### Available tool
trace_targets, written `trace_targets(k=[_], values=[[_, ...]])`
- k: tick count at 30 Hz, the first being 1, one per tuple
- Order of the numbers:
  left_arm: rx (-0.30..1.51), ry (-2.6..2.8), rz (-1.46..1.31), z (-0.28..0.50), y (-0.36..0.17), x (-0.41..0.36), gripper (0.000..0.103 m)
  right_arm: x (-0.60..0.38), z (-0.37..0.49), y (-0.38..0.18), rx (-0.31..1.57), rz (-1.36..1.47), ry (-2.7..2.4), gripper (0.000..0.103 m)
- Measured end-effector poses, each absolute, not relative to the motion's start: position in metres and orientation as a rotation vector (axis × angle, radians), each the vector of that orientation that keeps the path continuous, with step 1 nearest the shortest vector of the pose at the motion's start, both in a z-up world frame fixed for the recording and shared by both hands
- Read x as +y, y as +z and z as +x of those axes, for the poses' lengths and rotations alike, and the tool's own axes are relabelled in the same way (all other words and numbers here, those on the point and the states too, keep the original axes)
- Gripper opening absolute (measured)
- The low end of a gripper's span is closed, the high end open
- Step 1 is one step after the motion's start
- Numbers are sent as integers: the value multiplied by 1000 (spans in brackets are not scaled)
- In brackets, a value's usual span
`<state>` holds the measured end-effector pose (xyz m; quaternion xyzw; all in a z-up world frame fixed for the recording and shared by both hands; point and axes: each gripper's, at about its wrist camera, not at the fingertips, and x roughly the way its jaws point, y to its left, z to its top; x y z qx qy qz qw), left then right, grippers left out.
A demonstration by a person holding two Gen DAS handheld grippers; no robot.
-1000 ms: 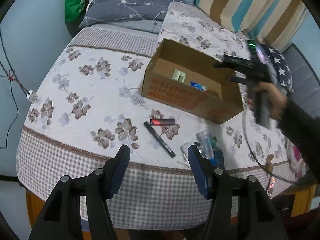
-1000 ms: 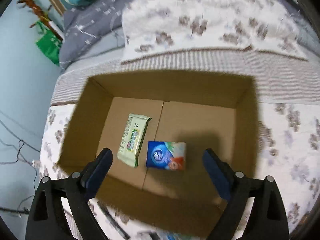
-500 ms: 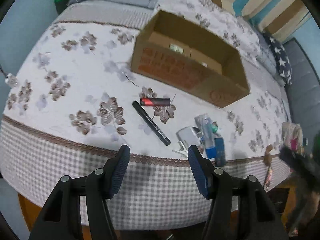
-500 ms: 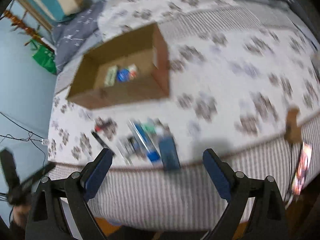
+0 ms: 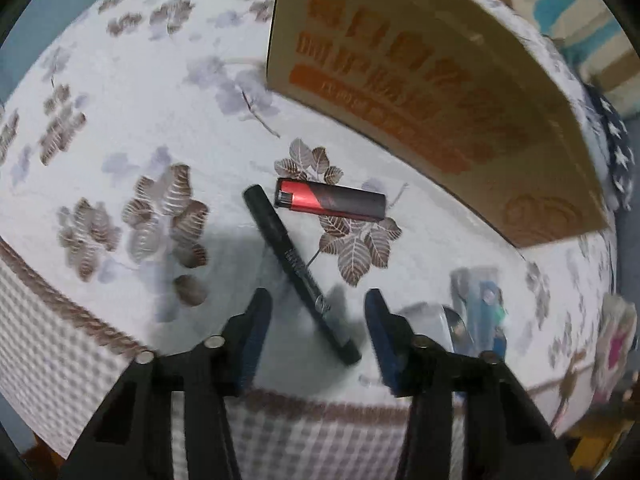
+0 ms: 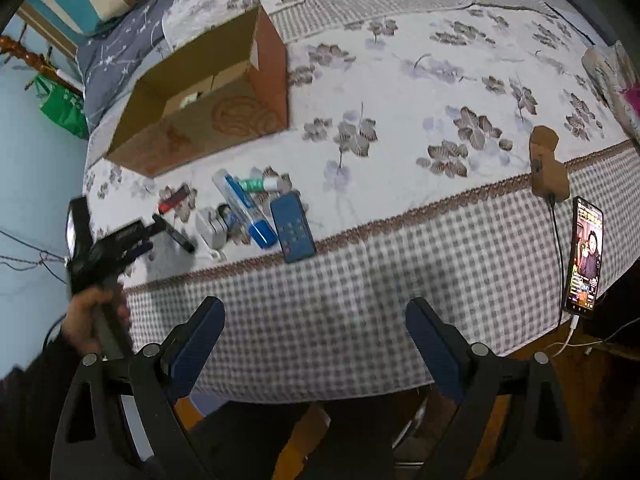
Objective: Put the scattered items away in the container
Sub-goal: 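Grasp the black marker with the left tool while the right tool grasps the blue remote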
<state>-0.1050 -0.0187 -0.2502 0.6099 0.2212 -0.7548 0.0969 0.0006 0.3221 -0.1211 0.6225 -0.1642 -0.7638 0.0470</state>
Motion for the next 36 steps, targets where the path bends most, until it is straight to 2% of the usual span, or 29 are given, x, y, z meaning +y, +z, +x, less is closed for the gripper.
trace_targets(k=[2, 5, 7, 8, 13, 21, 26, 36], values=[[677, -2161, 1789, -111, -265, -21, 42, 322, 0, -125, -479, 1910, -2307, 103], [665, -2100, 1738, -113, -275, -21, 29, 324, -4, -126, -435, 1908, -2281, 103], [659, -2101, 1732, -111, -275, -22, 14, 327, -7, -127, -411, 1902, -2269, 103], [678, -2111, 1736, -108, -274, -26, 12, 329, -9, -127, -408, 1898, -2265, 103], [676, -2201, 1753, -90, -252, -38, 11, 334, -21, -127, -411, 1872, -2248, 103], [528, -2515, 1708, -43, -140, -25, 12, 310, -41, -155, -380, 1855, -2197, 103], [512, -2639, 1688, -21, -87, -21, 12, 284, -62, -193, -336, 1883, -2213, 103], [475, -2720, 1743, -5, -65, -21, 12, 226, -90, -281, 24, 1976, -2248, 103]])
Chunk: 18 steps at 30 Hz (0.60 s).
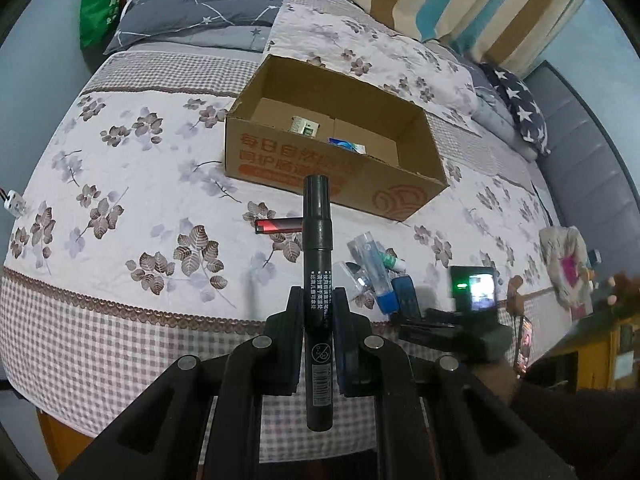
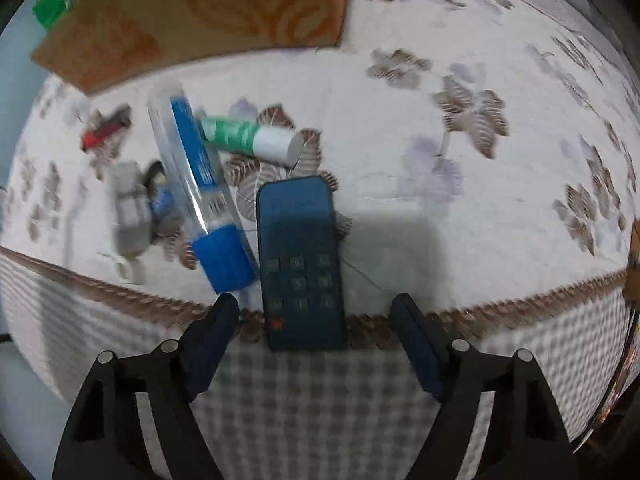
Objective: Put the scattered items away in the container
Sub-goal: 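Grasp the black marker with the left tool while the right tool grasps the blue remote, then lower the black marker into the box with the left tool and release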
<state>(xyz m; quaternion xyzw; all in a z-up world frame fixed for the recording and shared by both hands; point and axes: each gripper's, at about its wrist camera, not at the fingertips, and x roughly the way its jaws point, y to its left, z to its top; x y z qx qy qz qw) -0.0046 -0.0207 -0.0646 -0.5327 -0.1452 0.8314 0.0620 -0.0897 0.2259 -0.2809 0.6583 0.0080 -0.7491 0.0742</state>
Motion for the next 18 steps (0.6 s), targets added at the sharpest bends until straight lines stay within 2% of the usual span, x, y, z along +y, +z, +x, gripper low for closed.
trace_targets(k=[3, 6, 12, 18], values=[[-423, 2501, -1596, -7, -61, -22, 12, 216, -90, -282, 134, 1931, -2281, 103], [-419, 2494, -1570, -10, -56, -23, 12, 227, -91, -277, 58, 1937, -2278, 103], [-437, 2504, -1488, -21, -35, -20, 12, 279, -95, -261, -299, 1999, -2216, 103], [-436, 2520, -1396, -28, -5, -7, 12, 308, -79, -192, -570, 1829, -2268, 103]])
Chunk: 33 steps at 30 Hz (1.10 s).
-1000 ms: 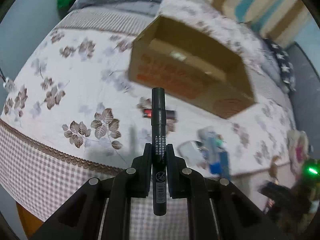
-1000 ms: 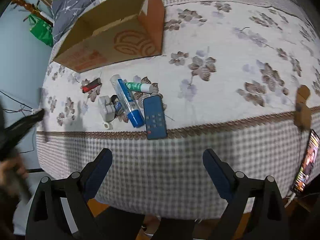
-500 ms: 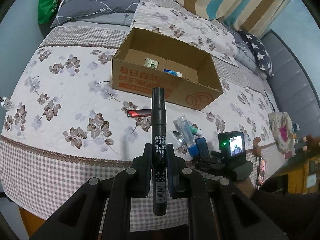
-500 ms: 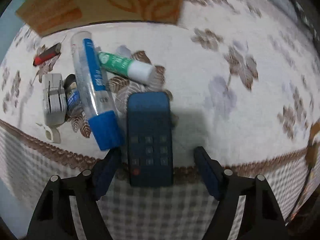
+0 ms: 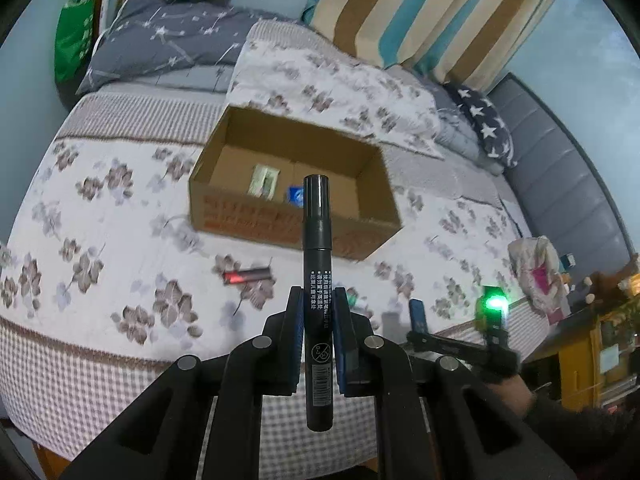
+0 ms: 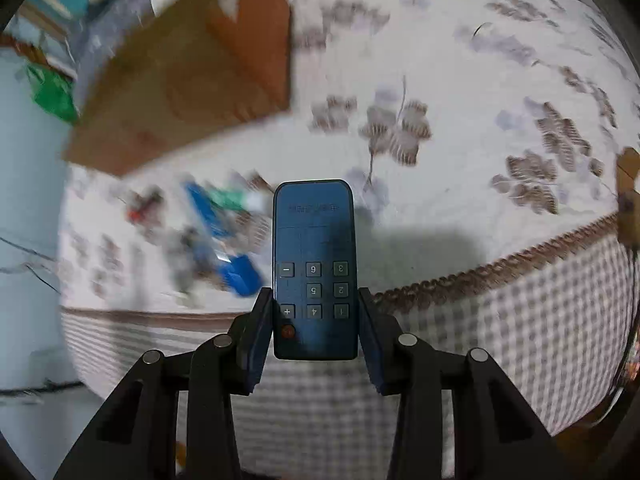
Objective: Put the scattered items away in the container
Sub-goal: 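Lower the black marker into the box with the left tool and release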
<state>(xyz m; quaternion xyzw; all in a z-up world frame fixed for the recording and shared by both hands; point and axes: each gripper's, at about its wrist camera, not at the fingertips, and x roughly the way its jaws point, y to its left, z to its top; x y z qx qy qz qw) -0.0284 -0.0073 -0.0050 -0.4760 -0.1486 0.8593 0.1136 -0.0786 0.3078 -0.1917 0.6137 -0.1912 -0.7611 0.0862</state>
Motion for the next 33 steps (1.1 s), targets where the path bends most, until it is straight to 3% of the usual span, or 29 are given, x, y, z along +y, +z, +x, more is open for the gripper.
trace_targets(k=[10, 14, 25, 33], values=[[-386, 2566, -1214, -34, 52, 14, 12, 296, -66, -46, -447, 1442, -2371, 103], [-375, 2587, -1165, -40, 64, 15, 12, 291, -73, -15, -447, 1338, -2381, 103], [-191, 2614, -1127, -119, 77, 22, 12, 301, -87, 17, -500, 1221, -2430, 103], [-75, 2557, -1291, -227, 24, 30, 12, 313, -87, 6, -579, 1283, -2455, 103]])
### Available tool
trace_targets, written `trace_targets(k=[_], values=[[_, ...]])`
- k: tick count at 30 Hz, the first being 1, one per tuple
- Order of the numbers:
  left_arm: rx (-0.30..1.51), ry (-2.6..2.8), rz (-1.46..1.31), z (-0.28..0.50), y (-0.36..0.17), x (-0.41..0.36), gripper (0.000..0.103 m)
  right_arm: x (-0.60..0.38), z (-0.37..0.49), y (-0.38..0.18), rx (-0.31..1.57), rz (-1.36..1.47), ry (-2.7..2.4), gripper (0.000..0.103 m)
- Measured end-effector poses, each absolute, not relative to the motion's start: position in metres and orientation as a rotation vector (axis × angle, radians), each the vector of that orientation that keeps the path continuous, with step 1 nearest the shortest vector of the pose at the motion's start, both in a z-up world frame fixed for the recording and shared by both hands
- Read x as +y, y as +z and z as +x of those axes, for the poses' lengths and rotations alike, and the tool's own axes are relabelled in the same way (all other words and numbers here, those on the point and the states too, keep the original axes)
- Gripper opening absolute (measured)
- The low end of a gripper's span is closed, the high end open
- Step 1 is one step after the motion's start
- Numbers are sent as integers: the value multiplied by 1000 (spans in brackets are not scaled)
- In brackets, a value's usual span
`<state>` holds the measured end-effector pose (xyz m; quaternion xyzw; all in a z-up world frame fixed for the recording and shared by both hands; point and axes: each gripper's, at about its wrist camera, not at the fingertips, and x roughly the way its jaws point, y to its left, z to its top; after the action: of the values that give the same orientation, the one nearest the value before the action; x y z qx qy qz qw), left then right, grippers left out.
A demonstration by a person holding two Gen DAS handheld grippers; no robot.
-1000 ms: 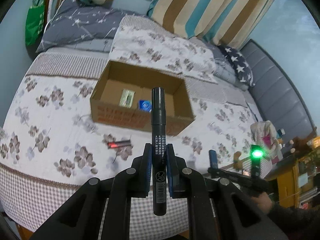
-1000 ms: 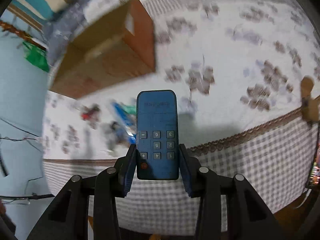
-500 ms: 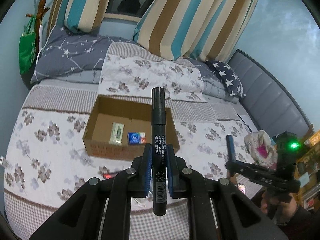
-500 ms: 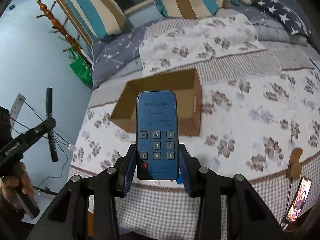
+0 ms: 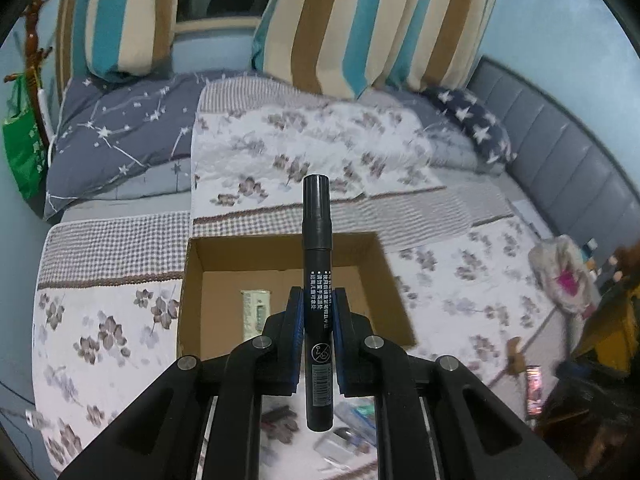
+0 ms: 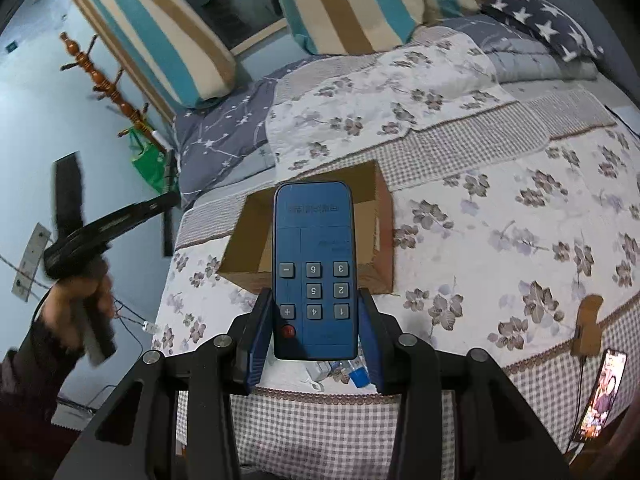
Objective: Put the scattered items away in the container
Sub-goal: 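Lower the black marker into the box with the left tool and release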
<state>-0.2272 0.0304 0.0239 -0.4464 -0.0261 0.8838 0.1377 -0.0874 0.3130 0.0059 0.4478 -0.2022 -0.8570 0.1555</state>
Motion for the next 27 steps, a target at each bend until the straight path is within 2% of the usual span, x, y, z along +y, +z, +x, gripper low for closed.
trace_targets(k=[6, 11, 16, 21, 23, 24, 27], values=[[-90, 2471, -1523, -304, -61, 27, 12, 321, -82, -18, -658, 1403, -2437, 103], [-28, 2357, -1760, -340, -152, 41, 12, 325, -79, -49, -725, 1507, -2384, 103], [87, 2225, -1937, -355, -215, 66, 12, 321, -88, -69, -732, 1548, -2328, 103], [154, 2192, -2006, -358, -235, 77, 12, 313, -103, -71, -714, 1542, -2293, 103], [138, 2189, -2020, -356, -234, 74, 21, 311, -107, -69, -709, 1536, -2286, 103], [114, 2198, -2017, -353, -230, 71, 29, 311, -109, -68, -706, 1534, -2284, 103], [-41, 2267, -1954, -333, -202, 55, 31, 312, -112, -63, -717, 1517, -2286, 103]])
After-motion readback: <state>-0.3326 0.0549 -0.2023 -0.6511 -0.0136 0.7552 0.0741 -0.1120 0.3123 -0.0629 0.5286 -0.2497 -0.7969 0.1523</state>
